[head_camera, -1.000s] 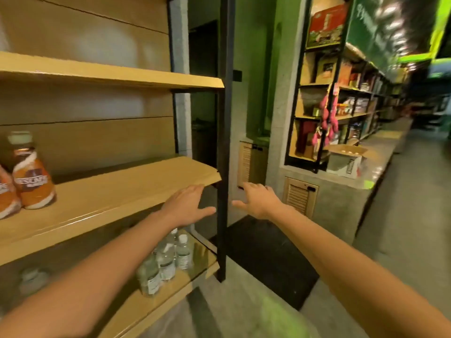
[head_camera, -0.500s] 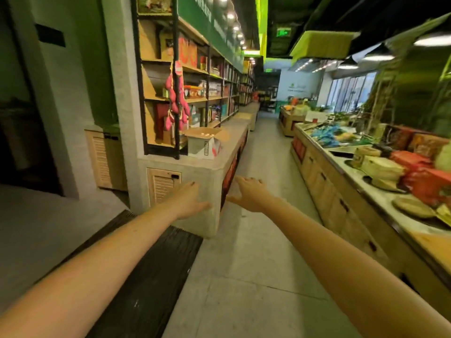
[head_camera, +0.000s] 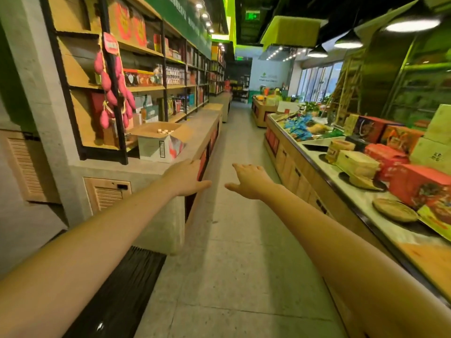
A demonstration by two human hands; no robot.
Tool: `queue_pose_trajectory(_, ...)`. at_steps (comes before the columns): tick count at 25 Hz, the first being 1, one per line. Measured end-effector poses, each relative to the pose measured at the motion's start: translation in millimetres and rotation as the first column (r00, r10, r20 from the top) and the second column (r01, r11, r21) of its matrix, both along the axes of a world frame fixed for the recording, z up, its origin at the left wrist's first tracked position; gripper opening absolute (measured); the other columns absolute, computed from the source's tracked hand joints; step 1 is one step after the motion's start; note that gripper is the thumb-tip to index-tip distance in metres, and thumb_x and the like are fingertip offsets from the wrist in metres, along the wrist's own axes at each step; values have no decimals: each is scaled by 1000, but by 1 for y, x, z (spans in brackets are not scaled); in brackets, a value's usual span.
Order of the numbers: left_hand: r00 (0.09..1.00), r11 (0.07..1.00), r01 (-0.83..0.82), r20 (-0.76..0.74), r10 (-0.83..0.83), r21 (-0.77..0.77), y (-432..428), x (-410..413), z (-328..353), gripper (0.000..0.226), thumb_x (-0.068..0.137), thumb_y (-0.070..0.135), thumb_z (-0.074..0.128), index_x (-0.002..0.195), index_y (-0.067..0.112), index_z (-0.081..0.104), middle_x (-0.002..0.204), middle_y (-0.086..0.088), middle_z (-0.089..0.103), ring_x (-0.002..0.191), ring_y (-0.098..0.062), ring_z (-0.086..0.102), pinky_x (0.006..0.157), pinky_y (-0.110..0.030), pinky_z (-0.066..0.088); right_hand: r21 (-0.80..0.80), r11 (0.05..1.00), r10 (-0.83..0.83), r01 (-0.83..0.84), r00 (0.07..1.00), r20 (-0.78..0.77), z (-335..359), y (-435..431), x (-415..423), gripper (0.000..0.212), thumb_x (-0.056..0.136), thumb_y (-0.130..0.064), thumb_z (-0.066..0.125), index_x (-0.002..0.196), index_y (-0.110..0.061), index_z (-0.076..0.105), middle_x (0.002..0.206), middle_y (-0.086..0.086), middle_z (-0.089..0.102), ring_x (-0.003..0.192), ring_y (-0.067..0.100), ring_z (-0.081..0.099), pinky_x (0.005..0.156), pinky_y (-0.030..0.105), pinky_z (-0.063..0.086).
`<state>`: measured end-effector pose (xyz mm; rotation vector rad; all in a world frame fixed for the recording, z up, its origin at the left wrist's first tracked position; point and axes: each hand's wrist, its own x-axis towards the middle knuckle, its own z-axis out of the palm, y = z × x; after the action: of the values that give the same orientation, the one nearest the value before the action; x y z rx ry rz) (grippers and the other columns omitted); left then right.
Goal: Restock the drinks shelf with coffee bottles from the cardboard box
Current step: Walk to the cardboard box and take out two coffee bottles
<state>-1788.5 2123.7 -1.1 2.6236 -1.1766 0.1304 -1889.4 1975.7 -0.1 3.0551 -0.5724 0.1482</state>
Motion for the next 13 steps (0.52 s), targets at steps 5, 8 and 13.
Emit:
queue_pose_trajectory(5, 994, 998, 53, 92, -57, 43, -106, 137, 35, 78, 88, 56, 50, 145, 8, 27, 150, -13, 33, 136, -28, 36, 106, -40, 34, -28, 998, -61, 61, 998, 3, 18, -104, 120, 70, 91, -52, 46, 144, -9, 30, 145, 13, 42, 132, 32, 41, 109, 47, 30)
queue_pose_trajectory(8, 991, 997, 69, 114, -72, 35, -168, 209, 58, 81, 88, 56, 49, 148, 9, 21, 154, -12, 27, 139, -27, 30, 110, -39, 30, -6, 995, -101, 102, 992, 70, 37, -162, 187, 67, 92, -49, 48, 143, -9, 31, 145, 12, 43, 131, 32, 41, 108, 48, 30)
queue_pose_trajectory(13, 986, 993, 85, 140, -96, 84, -264, 312, 50, 80, 87, 59, 49, 146, 9, 27, 149, -12, 35, 135, -27, 37, 107, -40, 34, -2, 993, -118, 119, 990, 78, 37, -250, 297, 66, 92, -49, 49, 142, -10, 34, 144, 11, 44, 131, 31, 42, 107, 47, 30)
